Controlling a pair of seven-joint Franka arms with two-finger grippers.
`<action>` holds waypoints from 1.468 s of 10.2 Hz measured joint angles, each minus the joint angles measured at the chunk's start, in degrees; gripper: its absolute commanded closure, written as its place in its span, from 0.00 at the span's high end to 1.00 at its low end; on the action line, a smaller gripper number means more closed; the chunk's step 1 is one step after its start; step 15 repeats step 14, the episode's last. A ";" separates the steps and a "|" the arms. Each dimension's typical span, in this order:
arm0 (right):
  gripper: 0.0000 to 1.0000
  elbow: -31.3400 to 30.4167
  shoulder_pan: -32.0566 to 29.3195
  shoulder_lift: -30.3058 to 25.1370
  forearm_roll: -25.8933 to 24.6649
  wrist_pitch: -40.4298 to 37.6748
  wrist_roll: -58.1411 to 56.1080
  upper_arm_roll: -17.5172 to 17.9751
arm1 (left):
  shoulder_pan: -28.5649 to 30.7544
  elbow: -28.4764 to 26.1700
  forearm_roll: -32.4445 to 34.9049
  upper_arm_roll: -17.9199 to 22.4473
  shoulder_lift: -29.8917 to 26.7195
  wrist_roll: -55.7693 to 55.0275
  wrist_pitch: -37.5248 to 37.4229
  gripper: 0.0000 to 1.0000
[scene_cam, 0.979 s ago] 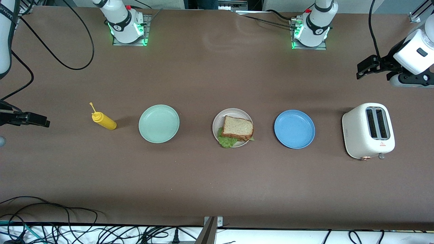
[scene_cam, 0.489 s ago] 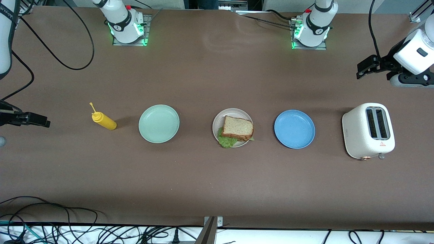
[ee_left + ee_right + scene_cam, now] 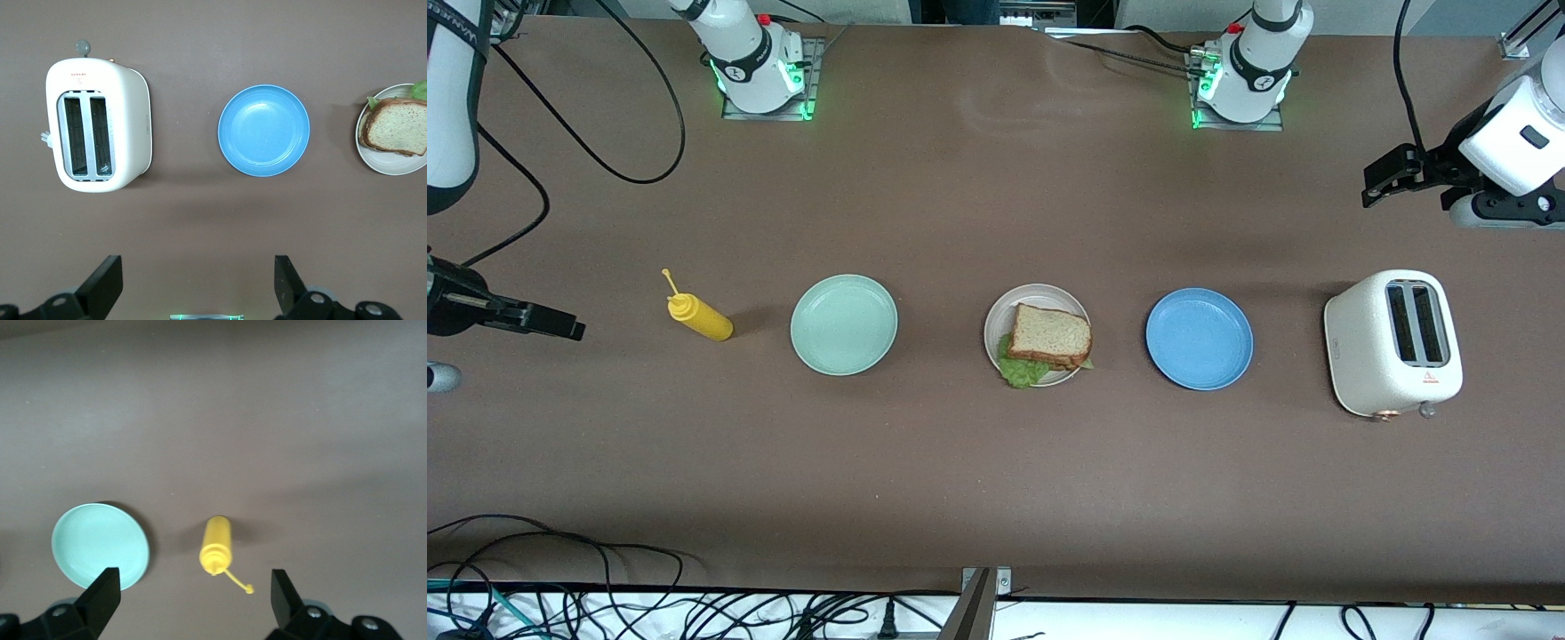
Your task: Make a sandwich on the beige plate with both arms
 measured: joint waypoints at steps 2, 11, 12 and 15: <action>1.00 -0.02 1.66 0.01 1.65 -0.45 2.80 0.05 | 0.02 0.00 0.00 0.00 0.00 0.00 -0.06 1.00; 1.00 -10.67 2.23 -6.24 1.46 1.81 3.02 -0.02 | 0.04 0.04 0.00 0.00 0.00 0.00 -0.51 1.00; 1.00 -10.78 2.24 -6.29 1.42 1.92 3.02 -0.02 | 0.04 0.05 0.00 -0.01 0.00 0.00 -0.52 1.00; 1.00 -10.95 2.33 -6.29 1.09 2.00 3.02 -0.02 | 0.04 0.05 0.00 -0.02 0.00 0.00 -0.53 1.00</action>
